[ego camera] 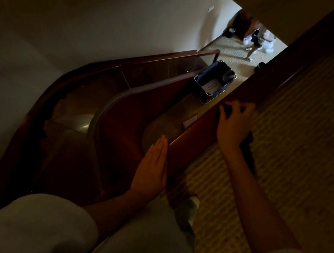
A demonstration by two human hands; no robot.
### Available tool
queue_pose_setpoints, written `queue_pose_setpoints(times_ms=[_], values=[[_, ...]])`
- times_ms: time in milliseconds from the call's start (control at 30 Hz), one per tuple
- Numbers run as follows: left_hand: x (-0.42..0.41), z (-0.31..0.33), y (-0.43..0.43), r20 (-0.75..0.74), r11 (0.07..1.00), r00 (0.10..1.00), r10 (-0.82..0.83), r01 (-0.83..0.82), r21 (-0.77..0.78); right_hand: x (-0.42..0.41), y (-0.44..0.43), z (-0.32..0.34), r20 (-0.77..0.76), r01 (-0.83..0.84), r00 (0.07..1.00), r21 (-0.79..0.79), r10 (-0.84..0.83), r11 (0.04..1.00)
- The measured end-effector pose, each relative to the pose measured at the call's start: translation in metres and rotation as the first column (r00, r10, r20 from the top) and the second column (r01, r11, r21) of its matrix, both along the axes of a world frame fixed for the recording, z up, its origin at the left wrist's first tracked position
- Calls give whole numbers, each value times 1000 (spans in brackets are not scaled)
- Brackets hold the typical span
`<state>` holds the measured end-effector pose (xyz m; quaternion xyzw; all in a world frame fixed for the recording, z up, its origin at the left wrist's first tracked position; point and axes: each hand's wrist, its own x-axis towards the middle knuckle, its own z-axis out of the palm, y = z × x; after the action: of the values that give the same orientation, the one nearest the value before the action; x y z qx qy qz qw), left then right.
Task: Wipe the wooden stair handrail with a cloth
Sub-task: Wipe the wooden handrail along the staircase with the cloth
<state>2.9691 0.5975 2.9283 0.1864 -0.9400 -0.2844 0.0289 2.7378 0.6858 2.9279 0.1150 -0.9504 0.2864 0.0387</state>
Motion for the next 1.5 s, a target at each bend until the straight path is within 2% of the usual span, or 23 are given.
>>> queue_pose_setpoints(times_ms=[67, 133, 200, 233, 333, 400, 500, 533, 600, 700, 833, 933, 1000, 1067, 1133, 1200, 1233, 1267, 1300, 1333, 1400, 1433, 1500], values=[[1, 1, 0, -66, 999, 998, 17, -15, 34, 2, -29, 4, -12, -100, 994, 183, 104, 978], [2, 4, 1, -108, 994, 993, 45, -34, 101, 49, -46, 3, 4, -327, 940, 291, 341, 899], [2, 4, 1, -119, 986, 989, 84, -65, 154, 113, -42, -2, -44, -470, 870, 231, 492, 852], [2, 4, 1, -134, 982, 986, 98, -74, 173, 137, -32, -6, -71, -493, 857, 175, 511, 852], [2, 3, 0, -153, 980, 984, 89, -59, 192, 149, 3, -10, 10, -449, 893, 64, 450, 891], [1, 8, 0, -120, 970, 988, 96, -66, 233, 117, 14, -11, 53, -333, 943, 112, 329, 936], [-1, 12, -1, -83, 947, 990, 116, -85, 310, 60, -6, 1, -18, -43, 999, 165, 47, 985], [-1, 15, -1, -81, 932, 987, 138, -102, 347, 54, -17, 6, -37, 3, 999, 176, 4, 984], [-1, 18, -4, -108, 890, 974, 200, -135, 435, 72, -33, 13, -53, -17, 998, 240, 30, 971], [15, 20, -12, -127, 767, 932, 340, -196, 610, 152, -44, 16, -34, -165, 983, 268, 180, 949], [74, 13, -39, 20, 453, 830, 557, -323, 831, 252, -58, 14, 40, -286, 957, 300, 287, 910], [112, 1, -69, 186, 276, 762, 620, -434, 858, 295, -85, 12, 95, -411, 908, 391, 408, 823], [126, -1, -85, 268, 172, 727, 632, -469, 866, 310, -105, 12, 96, -443, 891, 401, 445, 802], [138, 2, -97, 307, 112, 714, 629, -474, 873, 314, -125, 12, 158, -506, 862, 325, 482, 799], [149, 4, -110, 314, 75, 699, 642, -465, 882, 315, -147, 14, 274, -489, 848, 76, 454, 869], [160, 5, -122, 281, 86, 707, 649, -435, 896, 324, -168, 24, 420, -338, 803, -263, 422, 904], [164, 5, -129, 241, 119, 724, 646, -407, 906, 331, -177, 28, 483, -229, 760, -426, 434, 875], [168, 4, -135, 195, 159, 745, 638, -375, 913, 337, -185, 30, 541, -119, 720, -521, 434, 845], [171, 2, -141, 160, 195, 762, 628, -353, 915, 343, -190, 29, 579, -57, 694, -549, 429, 834], [174, -1, -148, 143, 224, 777, 614, -345, 911, 349, -192, 28, 613, -15, 666, -558, 424, 829], [179, -5, -156, 142, 258, 807, 573, -342, 903, 354, -190, 26, 621, -58, 673, -496, 401, 866], [181, -7, -158, 150, 269, 821, 551, -345, 900, 353, -186, 23, 598, -139, 704, -411, 382, 901], [186, -16, -157, 171, 291, 839, 516, -360, 887, 349, -169, 16, 516, -309, 789, -137, 335, 941]])
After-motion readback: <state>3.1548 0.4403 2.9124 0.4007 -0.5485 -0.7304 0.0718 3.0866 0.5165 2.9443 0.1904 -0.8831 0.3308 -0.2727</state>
